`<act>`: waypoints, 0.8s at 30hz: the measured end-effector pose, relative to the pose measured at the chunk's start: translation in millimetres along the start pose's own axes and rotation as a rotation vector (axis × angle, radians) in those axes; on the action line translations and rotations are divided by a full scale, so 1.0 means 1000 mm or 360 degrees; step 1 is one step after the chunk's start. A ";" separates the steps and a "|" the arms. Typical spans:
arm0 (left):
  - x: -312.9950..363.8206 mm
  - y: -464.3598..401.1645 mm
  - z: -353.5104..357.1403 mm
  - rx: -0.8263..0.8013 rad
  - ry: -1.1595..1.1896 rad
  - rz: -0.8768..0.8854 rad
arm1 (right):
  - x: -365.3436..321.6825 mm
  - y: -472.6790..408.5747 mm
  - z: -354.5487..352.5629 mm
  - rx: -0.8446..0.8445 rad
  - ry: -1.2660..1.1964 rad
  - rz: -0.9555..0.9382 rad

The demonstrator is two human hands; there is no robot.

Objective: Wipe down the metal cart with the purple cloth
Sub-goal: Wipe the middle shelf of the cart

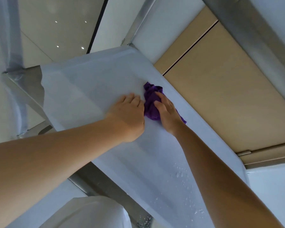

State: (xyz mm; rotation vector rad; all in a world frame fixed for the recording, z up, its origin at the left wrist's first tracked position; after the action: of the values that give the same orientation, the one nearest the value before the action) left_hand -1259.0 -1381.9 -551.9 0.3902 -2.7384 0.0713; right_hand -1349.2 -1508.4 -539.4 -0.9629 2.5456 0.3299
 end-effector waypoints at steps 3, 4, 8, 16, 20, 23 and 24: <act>-0.001 -0.001 0.001 0.0021 -0.0023 -0.0017 | 0.000 -0.011 -0.002 0.0008 0.0021 0.0019; -0.001 -0.001 0.002 0.0017 -0.0017 -0.0022 | 0.001 -0.014 -0.003 0.0012 0.0030 0.0025; 0.000 -0.001 0.001 0.0037 0.0017 -0.0021 | 0.006 -0.030 -0.008 0.0023 0.0134 0.0019; 0.000 0.000 -0.001 0.0047 0.0034 -0.0001 | 0.007 -0.068 -0.015 -0.0078 0.0910 0.0076; -0.002 -0.001 -0.001 0.0103 0.0055 0.0009 | 0.003 -0.083 -0.017 -0.0200 0.1236 0.0156; -0.002 0.000 -0.001 0.0111 0.0065 0.0026 | 0.000 -0.095 -0.016 -0.0312 0.1376 0.0281; -0.002 0.000 -0.001 0.0120 0.0074 0.0031 | -0.002 -0.097 -0.015 -0.0305 0.1278 0.0388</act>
State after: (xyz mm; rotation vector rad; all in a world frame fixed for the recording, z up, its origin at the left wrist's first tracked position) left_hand -1256.4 -1381.6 -551.4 0.3774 -2.6996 0.1866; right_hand -1287.0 -1583.9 -533.2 -0.9907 3.4320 0.2981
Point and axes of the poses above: each hand's wrist, its own y-axis away from the middle knuckle, its own z-axis out of the palm, x = y × z, the point moved 2 cm from there along -y, towards the middle knuckle, and after that the axes turned 1 degree about y, right-handed, at the moved point
